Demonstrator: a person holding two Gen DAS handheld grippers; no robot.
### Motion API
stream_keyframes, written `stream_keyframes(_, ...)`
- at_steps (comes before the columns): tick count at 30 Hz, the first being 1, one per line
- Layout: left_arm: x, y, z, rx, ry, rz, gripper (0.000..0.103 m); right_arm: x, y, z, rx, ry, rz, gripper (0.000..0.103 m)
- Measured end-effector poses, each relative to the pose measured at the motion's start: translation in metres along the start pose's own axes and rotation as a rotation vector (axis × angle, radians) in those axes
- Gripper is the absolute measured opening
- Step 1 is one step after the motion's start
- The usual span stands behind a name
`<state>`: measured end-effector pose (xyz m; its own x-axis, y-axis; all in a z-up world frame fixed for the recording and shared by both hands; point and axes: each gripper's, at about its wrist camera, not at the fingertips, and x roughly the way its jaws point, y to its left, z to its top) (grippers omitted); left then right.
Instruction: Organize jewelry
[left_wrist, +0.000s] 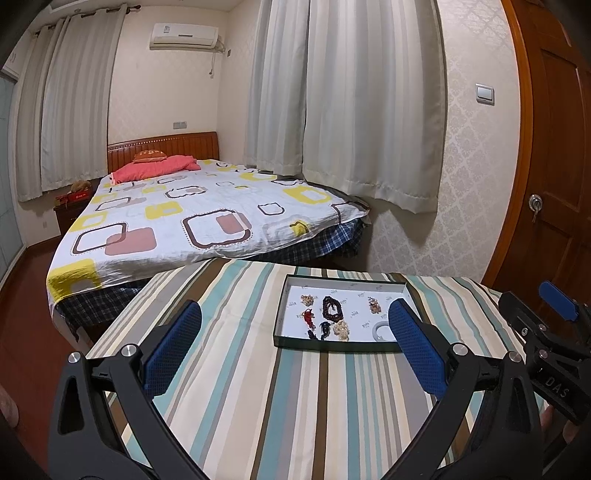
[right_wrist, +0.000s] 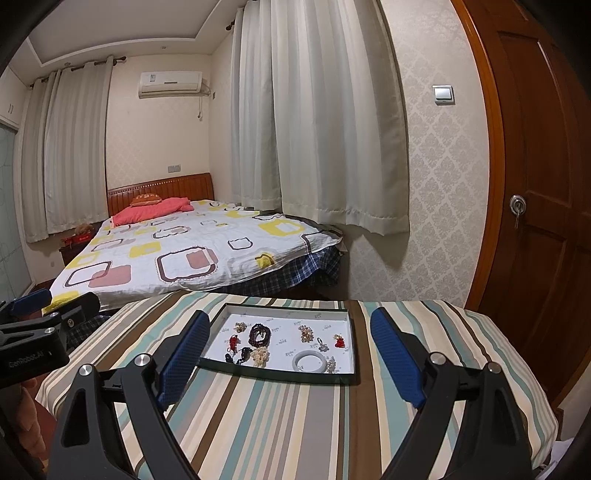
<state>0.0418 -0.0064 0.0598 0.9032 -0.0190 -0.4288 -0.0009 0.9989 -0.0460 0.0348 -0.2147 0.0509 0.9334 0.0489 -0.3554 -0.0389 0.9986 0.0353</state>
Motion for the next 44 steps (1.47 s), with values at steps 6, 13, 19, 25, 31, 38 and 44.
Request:
stream_keyframes(6, 0.0, -0.001, 0.0, -0.002, -0.003, 0.005, 0.099, 0.0, 0.003, -0.001, -0.001, 0.003, 0.001, 0.086)
stream_keyframes(13, 0.001, -0.003, 0.002, 0.007, -0.001, 0.007, 0.099, 0.0, 0.007, -0.001, 0.0, 0.006, 0.004, 0.086)
stream_keyframes(19, 0.0, -0.004, 0.001, 0.01, -0.01, 0.007, 0.099, -0.001, 0.01, -0.002, 0.003, 0.009, 0.004, 0.086)
stream_keyframes(25, 0.003, -0.003, 0.0, -0.002, -0.001, 0.005, 0.099, 0.001, 0.009, -0.002, 0.003, 0.012, 0.004, 0.086)
stream_keyframes(31, 0.014, 0.0, 0.001, -0.023, 0.017, 0.005, 0.099, 0.008, 0.006, -0.006, 0.006, 0.029, 0.006, 0.086)
stream_keyframes(38, 0.04, 0.017, 0.001, -0.062, 0.029, 0.017, 0.099, 0.023, -0.003, -0.012, 0.014, 0.052, -0.001, 0.086)
stream_keyframes(44, 0.119, 0.047, -0.012, -0.096, 0.129, 0.095, 0.099, 0.067, -0.043, -0.023, 0.053, 0.078, -0.057, 0.086)
